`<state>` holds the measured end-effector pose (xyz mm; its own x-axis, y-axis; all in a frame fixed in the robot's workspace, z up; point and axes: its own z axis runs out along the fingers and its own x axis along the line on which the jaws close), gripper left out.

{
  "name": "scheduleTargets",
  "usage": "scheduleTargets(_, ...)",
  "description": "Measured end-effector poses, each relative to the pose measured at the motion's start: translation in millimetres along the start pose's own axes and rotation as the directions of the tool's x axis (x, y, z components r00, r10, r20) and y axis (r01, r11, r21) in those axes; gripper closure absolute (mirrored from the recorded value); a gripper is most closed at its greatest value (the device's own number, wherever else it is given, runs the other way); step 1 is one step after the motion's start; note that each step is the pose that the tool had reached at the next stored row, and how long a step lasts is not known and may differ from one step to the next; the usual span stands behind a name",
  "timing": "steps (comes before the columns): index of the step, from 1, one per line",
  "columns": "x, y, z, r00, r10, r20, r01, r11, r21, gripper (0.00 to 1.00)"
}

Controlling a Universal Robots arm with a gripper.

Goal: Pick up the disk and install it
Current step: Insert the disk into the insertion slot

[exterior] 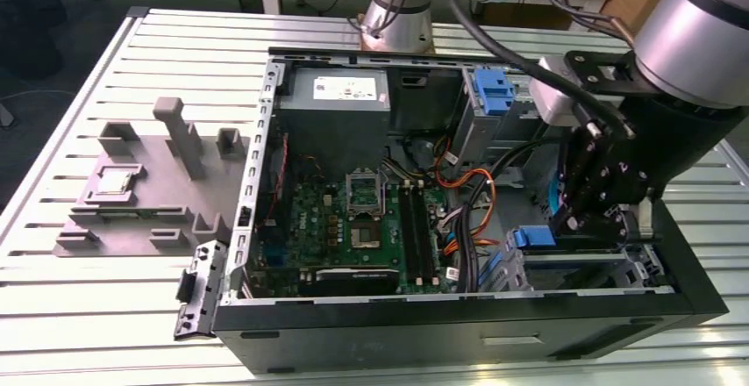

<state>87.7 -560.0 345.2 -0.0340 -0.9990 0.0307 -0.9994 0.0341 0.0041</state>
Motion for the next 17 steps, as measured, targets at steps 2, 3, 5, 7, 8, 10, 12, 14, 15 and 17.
scheduleTargets(2,0.2,0.0,-5.3,1.0,-0.002,0.0,0.002,1.0,-0.0002,0.9)
scheduleTargets(3,0.2,0.0,-7.7,1.0,-0.004,0.0,0.004,1.0,-0.0003,0.9)
scheduleTargets(5,0.3,-0.1,-9.8,1.0,-0.009,-0.0001,0.009,1.0,-0.0004,0.9)
scheduleTargets(7,0.2,-0.7,-9.8,0.9998,-0.018,0.0001,0.018,0.9998,0.0,0.9)
scheduleTargets(8,0.2,-0.9,-9.7,0.9996,-0.027,0.0,0.027,0.9996,0.0002,0.9)
scheduleTargets(10,0.2,-0.9,-9.5,0.9981,-0.061,-0.0004,0.061,0.9981,0.0013,0.9)
scheduleTargets(12,0.2,-0.9,-9.1,0.9953,-0.097,-0.0007,0.097,0.9953,0.0023,0.9)
scheduleTargets(14,0.2,-1.1,-8.7,0.9916,-0.129,-0.0008,0.129,0.9916,0.0033,0.9)
scheduleTargets(15,0.2,-2.1,-8.6,0.9909,-0.134,-0.0008,0.134,0.9909,0.0035,0.9)
scheduleTargets(17,-0.4,-6.0,-8.6,0.9907,-0.136,-0.0008,0.136,0.9907,0.0036,0.9)
